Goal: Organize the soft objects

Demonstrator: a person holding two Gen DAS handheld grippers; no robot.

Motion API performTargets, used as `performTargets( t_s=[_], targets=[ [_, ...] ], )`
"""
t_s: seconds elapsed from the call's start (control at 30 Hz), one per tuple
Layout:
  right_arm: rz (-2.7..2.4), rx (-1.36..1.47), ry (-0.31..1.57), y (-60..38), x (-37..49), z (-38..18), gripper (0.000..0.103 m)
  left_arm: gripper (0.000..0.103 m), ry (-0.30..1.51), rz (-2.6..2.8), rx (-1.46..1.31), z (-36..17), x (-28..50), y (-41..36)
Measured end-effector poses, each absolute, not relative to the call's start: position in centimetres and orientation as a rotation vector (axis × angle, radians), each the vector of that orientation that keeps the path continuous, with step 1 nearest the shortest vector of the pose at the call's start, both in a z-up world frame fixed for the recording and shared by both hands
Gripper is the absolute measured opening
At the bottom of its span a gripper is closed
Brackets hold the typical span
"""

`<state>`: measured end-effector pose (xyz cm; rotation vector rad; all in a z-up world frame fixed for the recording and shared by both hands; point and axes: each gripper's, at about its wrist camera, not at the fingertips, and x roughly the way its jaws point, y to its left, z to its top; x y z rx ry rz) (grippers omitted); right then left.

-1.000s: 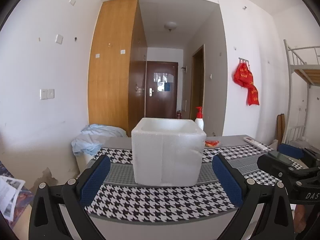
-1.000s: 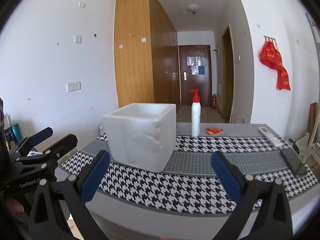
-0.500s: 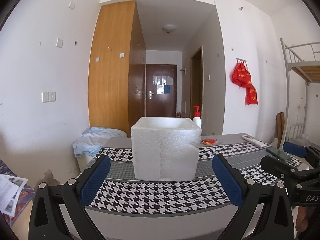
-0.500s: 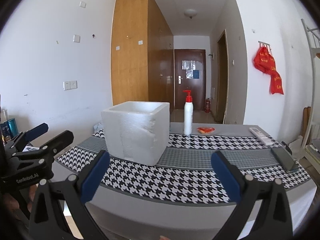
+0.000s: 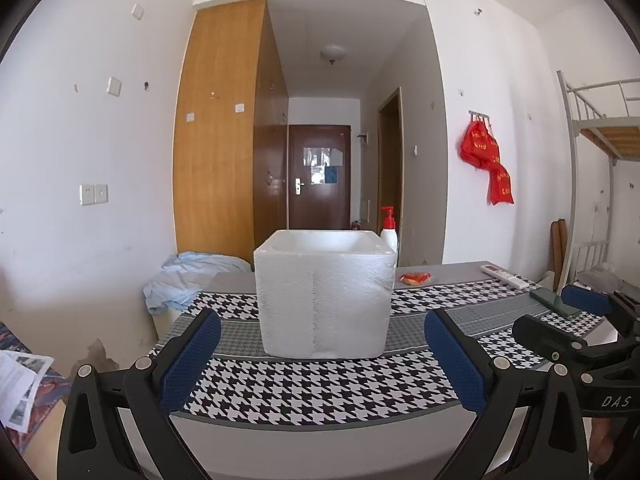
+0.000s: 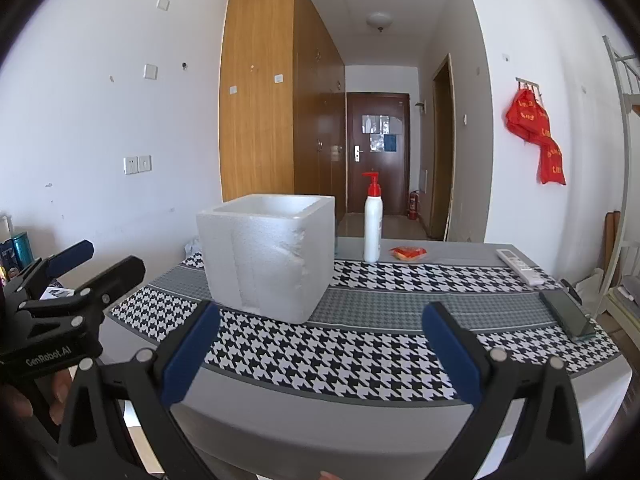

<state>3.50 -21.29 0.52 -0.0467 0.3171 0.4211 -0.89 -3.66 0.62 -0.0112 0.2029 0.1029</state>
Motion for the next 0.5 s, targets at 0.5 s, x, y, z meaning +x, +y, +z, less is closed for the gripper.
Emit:
performTargets(
  t_s=[0.5],
  targets=[
    [0.423, -0.049, 0.322, -21.23, 3.47, 0.42, 0.102, 0.102, 0.207, 0.097, -0.007, 0.50, -0.95, -3.52]
  ],
)
